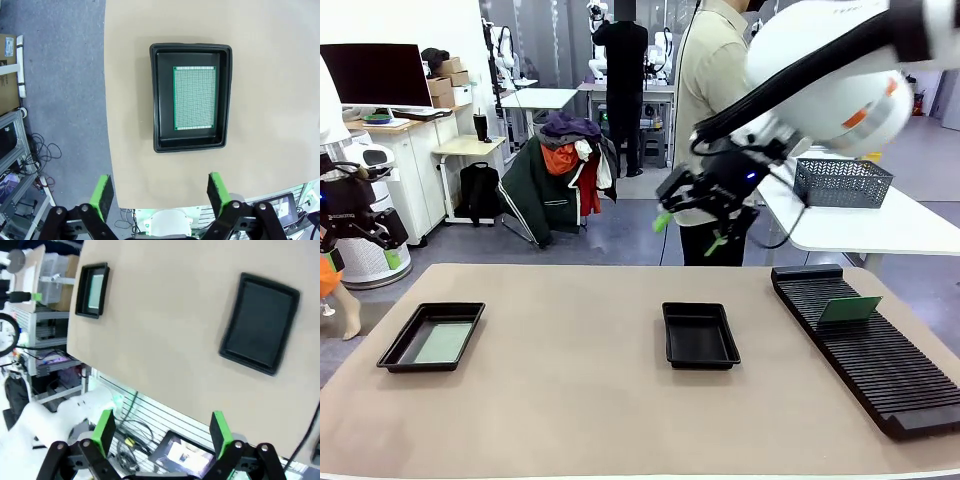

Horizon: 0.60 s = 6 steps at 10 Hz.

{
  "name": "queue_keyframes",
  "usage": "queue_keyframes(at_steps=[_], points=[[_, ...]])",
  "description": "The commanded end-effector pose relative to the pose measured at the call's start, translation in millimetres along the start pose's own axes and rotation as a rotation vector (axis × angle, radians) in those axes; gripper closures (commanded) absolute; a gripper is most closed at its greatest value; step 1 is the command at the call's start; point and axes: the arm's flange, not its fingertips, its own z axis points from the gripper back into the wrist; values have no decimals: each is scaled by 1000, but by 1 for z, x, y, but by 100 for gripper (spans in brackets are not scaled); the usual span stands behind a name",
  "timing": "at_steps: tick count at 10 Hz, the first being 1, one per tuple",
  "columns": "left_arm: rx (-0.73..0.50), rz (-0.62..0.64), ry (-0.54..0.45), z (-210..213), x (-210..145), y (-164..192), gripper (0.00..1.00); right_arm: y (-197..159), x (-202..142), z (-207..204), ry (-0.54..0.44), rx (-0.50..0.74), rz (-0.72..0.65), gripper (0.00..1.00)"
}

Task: Inspect and transfer BCBs to ESD trays.
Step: Pick up the Blank PCB from the PCB Rack and place it in the right ESD tray.

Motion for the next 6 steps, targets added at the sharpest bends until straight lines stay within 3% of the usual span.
queue_keyframes(at_steps=[1, 6], points=[[-6, 1, -9, -3, 0, 0, 0, -31, -14, 40, -15, -52, 102, 0], [-6, 1, -9, -3, 0, 0, 0, -120, -40, 169, -21, -186, 395, 0]])
